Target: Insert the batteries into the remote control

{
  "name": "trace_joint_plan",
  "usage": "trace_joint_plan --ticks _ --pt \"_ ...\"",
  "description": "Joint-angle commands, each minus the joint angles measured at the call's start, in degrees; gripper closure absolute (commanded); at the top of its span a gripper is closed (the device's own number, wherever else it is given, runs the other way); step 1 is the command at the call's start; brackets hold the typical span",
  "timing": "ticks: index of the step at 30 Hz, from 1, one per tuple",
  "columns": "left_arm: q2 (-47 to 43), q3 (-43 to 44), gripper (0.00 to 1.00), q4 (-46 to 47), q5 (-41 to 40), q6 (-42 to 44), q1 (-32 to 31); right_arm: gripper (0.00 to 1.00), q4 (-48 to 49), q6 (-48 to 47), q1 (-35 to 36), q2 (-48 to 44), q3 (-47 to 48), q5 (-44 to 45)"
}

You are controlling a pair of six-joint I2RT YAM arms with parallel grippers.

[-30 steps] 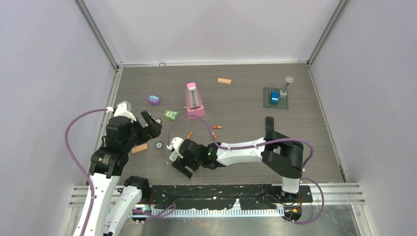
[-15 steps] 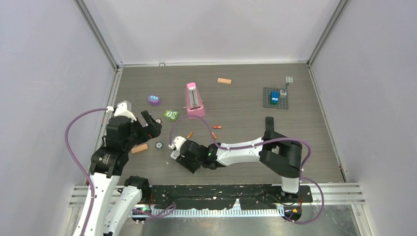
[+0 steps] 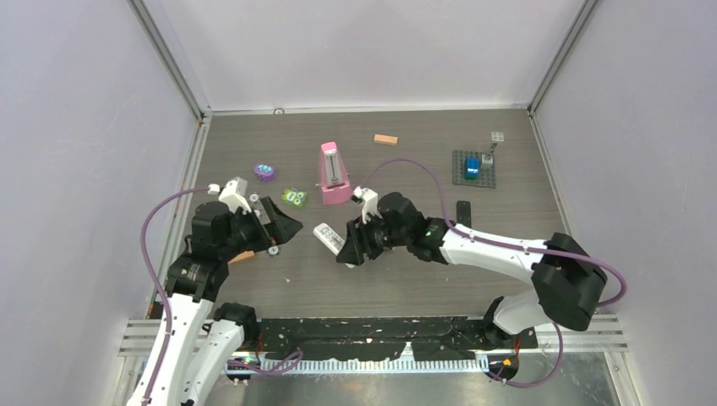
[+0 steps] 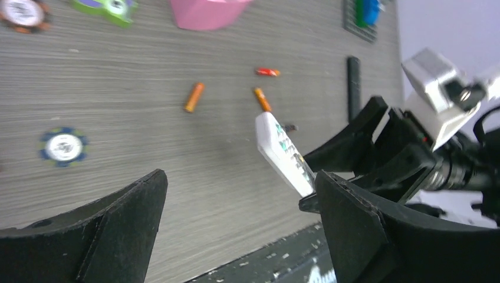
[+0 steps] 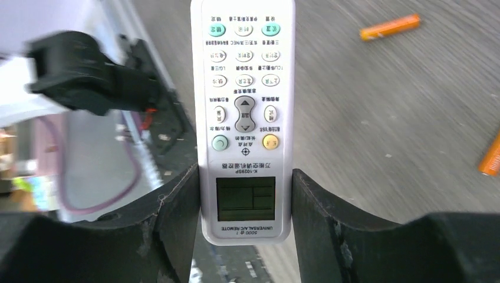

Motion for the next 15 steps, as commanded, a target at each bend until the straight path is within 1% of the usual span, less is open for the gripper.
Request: trace_joint_plan --ticks 1,3,7,10,11,13,15 --pt "1.1 -3.3 0.03 13.4 17.2 -5.1 0.3 0.65 7.5 10.5 -2.3 -4.9 0.1 -15.8" --pt "1.6 -4.8 0.03 17.4 20.9 -8.6 0.0 0.64 9.6 13.9 -3.3 -6.4 0.2 -19.0" --pt "2.7 -6.4 0.04 21.6 22.0 -14.0 -1.3 0.64 13.1 20.2 -3.7 -7.0 0.2 -23.5" --pt "2.9 -7.6 0.04 25.8 22.2 -15.1 -3.6 0.64 16.9 26.5 -3.7 -6.5 -0.4 -26.4" --pt "3.0 -7.9 0.04 26.6 21.8 -15.0 -4.5 0.64 19.9 28.1 -3.7 -6.1 -0.5 -27.0" --pt "2.9 -9.0 0.04 28.3 22.1 -15.5 -5.7 0.64 24.8 34.1 -3.7 -5.7 -1.4 -28.3" --pt "2.4 -10.3 0.04 30.4 23.4 -17.0 -6.0 0.64 27.2 36.9 -3.9 -5.5 -1.7 -28.9"
